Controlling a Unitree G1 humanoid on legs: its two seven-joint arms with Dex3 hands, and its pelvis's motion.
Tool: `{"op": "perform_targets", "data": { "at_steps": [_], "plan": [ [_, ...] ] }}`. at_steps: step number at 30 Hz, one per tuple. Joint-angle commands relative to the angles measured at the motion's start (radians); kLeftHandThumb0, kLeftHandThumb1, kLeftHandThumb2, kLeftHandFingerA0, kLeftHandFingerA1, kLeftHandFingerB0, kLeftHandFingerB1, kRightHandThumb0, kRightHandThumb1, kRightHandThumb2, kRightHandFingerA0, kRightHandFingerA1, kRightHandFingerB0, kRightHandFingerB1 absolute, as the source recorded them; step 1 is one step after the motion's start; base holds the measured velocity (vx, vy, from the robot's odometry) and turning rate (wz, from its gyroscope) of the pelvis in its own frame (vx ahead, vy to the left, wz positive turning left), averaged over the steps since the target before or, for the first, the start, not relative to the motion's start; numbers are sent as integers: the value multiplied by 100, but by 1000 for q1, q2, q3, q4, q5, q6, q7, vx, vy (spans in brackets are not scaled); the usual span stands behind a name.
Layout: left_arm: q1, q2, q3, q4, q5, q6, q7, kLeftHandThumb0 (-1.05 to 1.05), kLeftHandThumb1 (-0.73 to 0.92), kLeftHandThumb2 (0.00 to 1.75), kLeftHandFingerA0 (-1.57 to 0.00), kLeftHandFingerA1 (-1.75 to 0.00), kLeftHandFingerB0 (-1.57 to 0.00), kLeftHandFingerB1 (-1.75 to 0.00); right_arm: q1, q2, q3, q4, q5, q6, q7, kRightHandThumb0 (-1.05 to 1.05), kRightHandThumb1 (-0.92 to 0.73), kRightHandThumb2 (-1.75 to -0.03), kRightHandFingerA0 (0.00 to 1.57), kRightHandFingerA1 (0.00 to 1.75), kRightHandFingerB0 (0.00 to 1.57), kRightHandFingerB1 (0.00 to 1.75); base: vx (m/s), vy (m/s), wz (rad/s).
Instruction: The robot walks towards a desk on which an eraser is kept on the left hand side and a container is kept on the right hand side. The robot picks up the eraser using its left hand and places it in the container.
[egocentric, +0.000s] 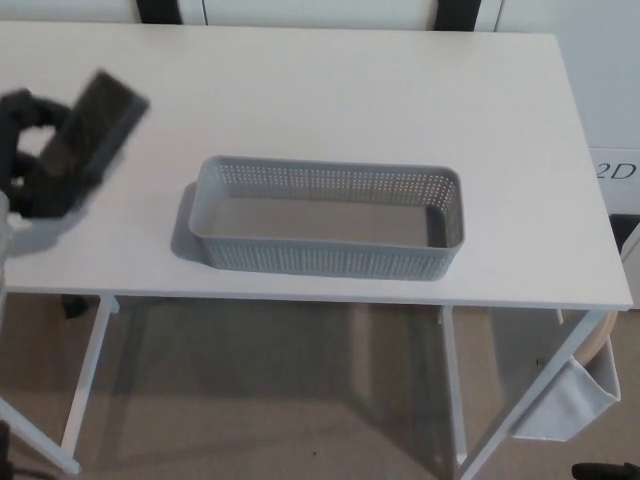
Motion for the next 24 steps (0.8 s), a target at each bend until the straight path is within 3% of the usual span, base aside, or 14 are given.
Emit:
{"op": "perform_targets", "data": {
  "at_steps": [1,9,12,14,16,18,20,21,24],
  "plan": [
    [4,-9,11,-139,-47,-15,12,-27,82,67,-104,-144,-81,-92,-3,-15,-1,4,-4,9,0,-24,-45,-53,78,59,51,49,0,0,0],
    [67,-56,-131,-514,18,16,-74,-20,83,64,-99,-131,-80,-85,-7,-15,7,1,-12,14,-5,-24,-46,-53,77,57,53,49,0,0,0],
    [69,-59,-226,-571,84,15,-90,-17,82,64,-91,-138,-80,-77,-8,-18,9,-6,-12,18,-2,-24,-46,-53,78,58,52,49,0,0,0],
    [65,-46,-314,-581,154,-1,-90,-19,78,63,-79,-153,-82,-63,-6,-15,7,-8,-6,21,-1,-23,-46,-53,78,59,53,49,0,0,0],
    [49,-44,-391,-552,203,-41,-66,-19,79,63,-73,-162,-80,-67,-12,-14,7,-1,-6,20,-1,-22,-45,-53,77,58,53,49,0,0,0],
    [29,-41,-458,-516,239,-60,-57,-24,78,63,-75,-163,-76,-57,-14,-18,11,3,-11,12,1,-23,-45,-53,77,58,54,49,0,0,0],
    [19,-61,-499,-501,258,-35,-45,-39,66,65,-81,-155,-70,-53,-17,-16,10,-1,-8,23,-1,-24,-44,-53,79,58,54,49,0,0,0],
    [16,-68,-514,-492,261,-35,-40,-29,73,64,-78,-159,-71,-50,-17,-14,11,-11,-8,33,-4,-23,-45,-53,79,58,54,49,0,0,0],
    [21,-81,-547,-470,264,-69,-10,-28,73,65,-85,-154,-66,-49,-17,-14,12,-23,-6,38,-1,-23,-45,-53,77,58,54,49,0,0,0]
  ]
}}
